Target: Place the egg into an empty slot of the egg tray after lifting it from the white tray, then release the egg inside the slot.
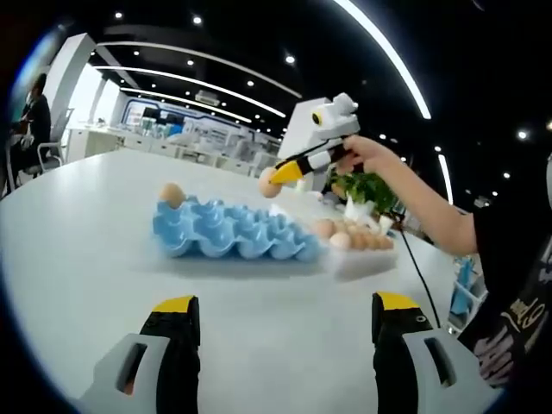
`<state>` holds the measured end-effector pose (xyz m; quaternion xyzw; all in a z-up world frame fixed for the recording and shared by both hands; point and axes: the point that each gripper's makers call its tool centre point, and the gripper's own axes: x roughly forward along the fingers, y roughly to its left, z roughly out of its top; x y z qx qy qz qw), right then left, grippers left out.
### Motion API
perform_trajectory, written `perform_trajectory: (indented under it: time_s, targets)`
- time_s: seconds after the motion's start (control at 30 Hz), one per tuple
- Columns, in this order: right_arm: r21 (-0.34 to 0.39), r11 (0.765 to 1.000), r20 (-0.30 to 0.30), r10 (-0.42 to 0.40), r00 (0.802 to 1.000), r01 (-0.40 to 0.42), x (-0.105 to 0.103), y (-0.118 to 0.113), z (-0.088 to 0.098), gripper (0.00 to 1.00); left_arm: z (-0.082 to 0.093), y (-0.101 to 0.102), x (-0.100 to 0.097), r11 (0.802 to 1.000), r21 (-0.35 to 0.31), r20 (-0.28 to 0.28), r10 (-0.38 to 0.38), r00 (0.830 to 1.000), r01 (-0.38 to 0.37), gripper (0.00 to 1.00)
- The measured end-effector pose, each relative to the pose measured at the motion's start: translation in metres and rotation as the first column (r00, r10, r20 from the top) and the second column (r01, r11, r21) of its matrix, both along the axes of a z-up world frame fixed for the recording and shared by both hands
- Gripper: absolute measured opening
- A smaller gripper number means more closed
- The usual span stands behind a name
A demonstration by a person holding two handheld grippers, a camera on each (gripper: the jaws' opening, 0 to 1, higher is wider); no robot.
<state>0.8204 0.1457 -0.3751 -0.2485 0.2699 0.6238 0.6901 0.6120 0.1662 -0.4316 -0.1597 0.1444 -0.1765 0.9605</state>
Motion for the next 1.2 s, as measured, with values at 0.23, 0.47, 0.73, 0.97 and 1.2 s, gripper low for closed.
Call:
perform_trajectory:
  time_s: [0.23, 0.47, 0.73, 0.97, 1.2]
  targets:
    - [0.013, 0.999, 0.002, 0.042, 0.999, -0.042, -0.006, 0.033, 0.0, 0.26, 0.001, 0.003, -0.002, 1.0, 0.001, -0.003, 0.011, 1.0, -0.011, 0.83]
    - [0.023, 0.996, -0.001, 0.081, 0.997, -0.081, -0.014, 0.058, -0.001, 0.26, 0.001, 0.006, -0.005, 1.0, -0.001, -0.002, 0.023, 1.0, -0.023, 0.83]
    - [0.019, 0.994, -0.006, 0.111, 0.994, -0.111, -0.021, 0.08, -0.007, 0.26, 0.001, 0.008, -0.009, 0.999, 0.004, -0.003, 0.032, 0.999, -0.032, 0.84]
    - [-0.002, 0.993, -0.023, 0.121, 0.992, -0.121, -0.02, 0.092, -0.02, 0.26, 0.001, 0.011, -0.011, 0.999, 0.006, -0.007, 0.039, 0.999, -0.039, 0.84]
    - [-0.034, 0.993, -0.046, 0.11, 0.993, -0.112, -0.008, 0.099, -0.037, 0.26, 0.003, 0.015, -0.013, 0.999, 0.011, -0.005, 0.046, 0.999, -0.046, 0.84]
